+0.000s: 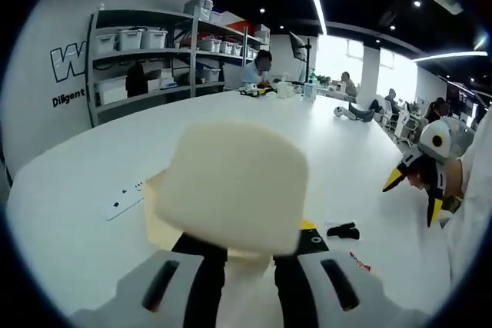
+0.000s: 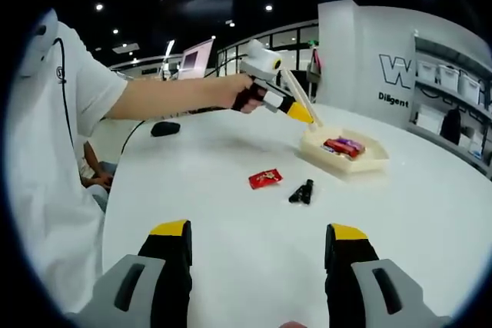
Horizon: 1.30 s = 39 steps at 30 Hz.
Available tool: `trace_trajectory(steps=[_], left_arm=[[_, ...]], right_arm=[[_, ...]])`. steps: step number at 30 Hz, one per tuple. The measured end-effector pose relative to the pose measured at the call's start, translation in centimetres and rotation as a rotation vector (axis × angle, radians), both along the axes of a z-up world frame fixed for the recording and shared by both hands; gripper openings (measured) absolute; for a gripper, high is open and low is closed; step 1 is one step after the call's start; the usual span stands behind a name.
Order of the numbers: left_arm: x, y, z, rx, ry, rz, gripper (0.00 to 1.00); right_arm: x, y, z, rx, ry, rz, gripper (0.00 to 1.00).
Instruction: Place the target food into the container with the food tongs after gripping and lifting it, then release it inside without dropping or visibly crushing the food.
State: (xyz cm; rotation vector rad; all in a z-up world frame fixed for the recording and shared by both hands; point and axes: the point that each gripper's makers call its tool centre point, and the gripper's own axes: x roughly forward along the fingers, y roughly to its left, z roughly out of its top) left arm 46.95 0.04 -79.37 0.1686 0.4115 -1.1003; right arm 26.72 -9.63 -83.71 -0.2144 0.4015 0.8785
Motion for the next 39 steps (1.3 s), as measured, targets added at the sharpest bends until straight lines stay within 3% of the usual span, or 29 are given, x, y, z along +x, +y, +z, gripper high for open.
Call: trace_trajectory(steps=[10,19,20,21,22,25,26,28,39], left_arm=[[-3.6,0.6,-0.2,-0.03,0.007,0.012,0.2],[-6.6,0.8,-2.2,-0.032,0.028,0.03,0.2],[-6.8,0.9,-2.4,-0.031,0.029,0.034,0.18],[-8.0,1.2,-3.3,0.01,0.068,0.009,0.01],[-7.4,1.8,-1.7,-0.033,0.0,0.044,0.03],[-8.7,0.4,-1.5,-0.119,0.021,-0.009,0.01],[-9.5,0.2,-2.5,-0.083,0.048,-0.03,0.01],[-9.2,0.1,-2.5,-0.089,0.025,-0.015,0.01],[-10.4,0.5,-3.2,-0.067,0.051,-0.027,0.0]], right_arm=[[-0.2,0.6,0.1,-0.002,-0.005,0.014,0.68],[-0.5,0.9,0.0,-0.01,-0.003,0.022,0.68],[-0.5,0.9,0.0,-0.01,-0.004,0.023,0.68],[-0.5,1.0,0.0,-0.008,-0.005,0.024,0.68],[-0.5,1.1,0.1,-0.008,-0.005,0.026,0.68],[-0.5,1.4,0.0,-0.005,-0.005,0.03,0.68],[-0.5,1.5,0.0,-0.008,-0.003,0.034,0.68],[-0.6,1.6,-0.1,-0.011,-0.004,0.038,0.68],[-0.5,1.6,-0.1,-0.011,-0.002,0.035,0.68]])
